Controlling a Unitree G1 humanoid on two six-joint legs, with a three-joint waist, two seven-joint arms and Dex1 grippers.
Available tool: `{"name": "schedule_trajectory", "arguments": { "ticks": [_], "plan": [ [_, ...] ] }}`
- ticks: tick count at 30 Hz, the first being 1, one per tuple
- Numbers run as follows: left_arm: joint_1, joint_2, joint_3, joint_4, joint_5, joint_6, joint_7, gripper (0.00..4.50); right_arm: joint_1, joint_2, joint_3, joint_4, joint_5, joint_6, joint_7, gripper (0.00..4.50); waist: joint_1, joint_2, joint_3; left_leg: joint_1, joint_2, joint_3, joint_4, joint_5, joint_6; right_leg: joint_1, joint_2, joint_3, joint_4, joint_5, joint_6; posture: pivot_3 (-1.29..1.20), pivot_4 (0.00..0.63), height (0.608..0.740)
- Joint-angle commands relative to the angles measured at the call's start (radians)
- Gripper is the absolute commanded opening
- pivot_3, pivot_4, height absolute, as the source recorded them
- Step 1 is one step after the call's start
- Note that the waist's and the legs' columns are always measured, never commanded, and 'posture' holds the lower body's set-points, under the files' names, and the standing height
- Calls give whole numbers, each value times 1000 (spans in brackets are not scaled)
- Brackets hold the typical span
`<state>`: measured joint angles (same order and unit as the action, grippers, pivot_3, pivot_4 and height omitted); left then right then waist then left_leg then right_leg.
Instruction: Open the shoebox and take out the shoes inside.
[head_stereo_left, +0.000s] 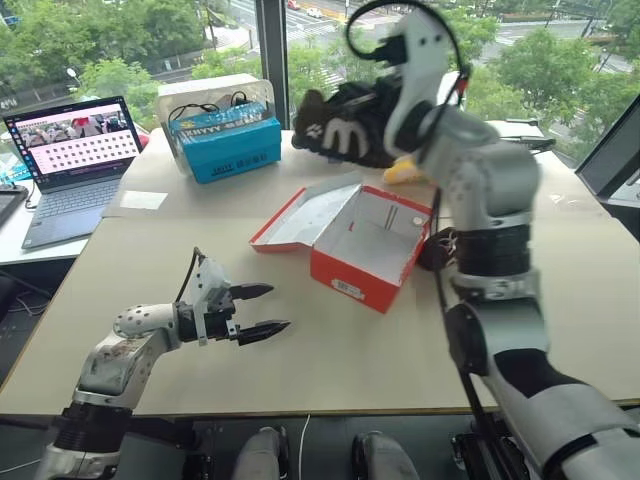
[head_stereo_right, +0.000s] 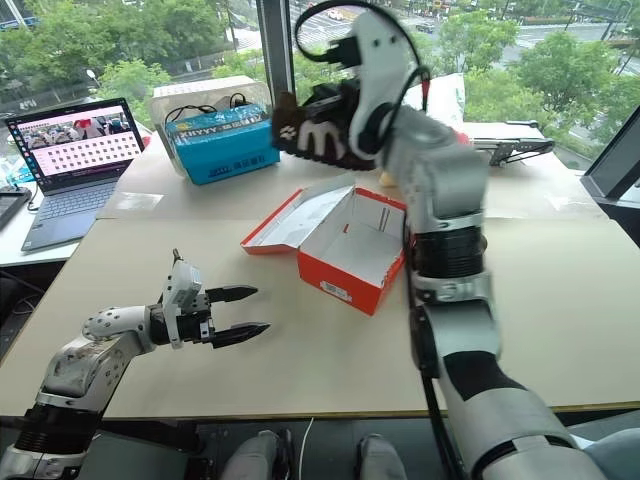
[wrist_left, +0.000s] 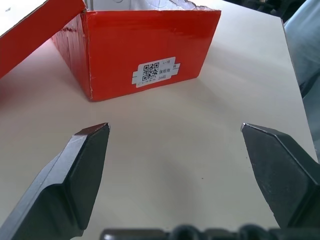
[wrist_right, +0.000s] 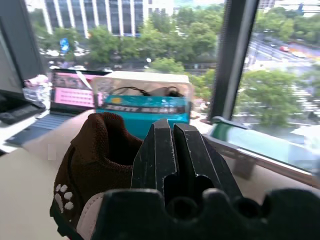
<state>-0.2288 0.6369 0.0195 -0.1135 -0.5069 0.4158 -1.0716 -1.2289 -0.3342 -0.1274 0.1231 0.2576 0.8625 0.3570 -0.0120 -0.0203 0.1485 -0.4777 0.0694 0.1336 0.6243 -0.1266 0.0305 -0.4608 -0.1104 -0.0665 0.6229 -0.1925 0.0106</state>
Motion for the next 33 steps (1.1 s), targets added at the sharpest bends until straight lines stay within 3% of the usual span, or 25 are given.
{"name": "schedule_trajectory", "arguments": {
  "ticks": [1, 10, 15, 25, 33],
  "plan": [
    [-17, -2, 7, -10, 4, -24, -1, 4500, 45, -100, -39, -129, -15, 52, -25, 30, -1, 0, 0, 0, 0, 0, -1, 0, 0, 0, 0, 0, 0, 0, 0, 0, 150, 736],
    [-44, -7, -5, 16, 11, -30, -14, 4500, 386, -350, -46, -258, -75, 100, -5, 30, 0, 0, 0, 0, -1, 0, 0, 0, 0, 1, 0, 0, 0, -2, 1, 0, 150, 736],
    [-53, -9, -9, 30, 17, -34, -26, 4500, 512, -457, 12, -301, -112, 109, 37, 30, -5, 4, 3, 1, -1, 0, 1, 0, 1, 1, 2, 2, 0, -2, 3, 0, 150, 736],
    [-59, -2, -28, 24, 20, -50, -76, 4500, 605, -460, 46, -303, -105, 102, 61, 30, 0, 4, 4, 2, 0, -1, 2, 0, 0, 2, 3, 1, 1, -1, 3, 0, 150, 736],
    [-68, -8, -28, 25, 22, -53, -72, 4500, 664, -454, 130, -131, -176, 60, 44, 30, 1, 4, 4, 1, -1, -1, 4, 0, 1, 3, 2, 1, 0, -1, 4, 0, 150, 736]
  ]
}}
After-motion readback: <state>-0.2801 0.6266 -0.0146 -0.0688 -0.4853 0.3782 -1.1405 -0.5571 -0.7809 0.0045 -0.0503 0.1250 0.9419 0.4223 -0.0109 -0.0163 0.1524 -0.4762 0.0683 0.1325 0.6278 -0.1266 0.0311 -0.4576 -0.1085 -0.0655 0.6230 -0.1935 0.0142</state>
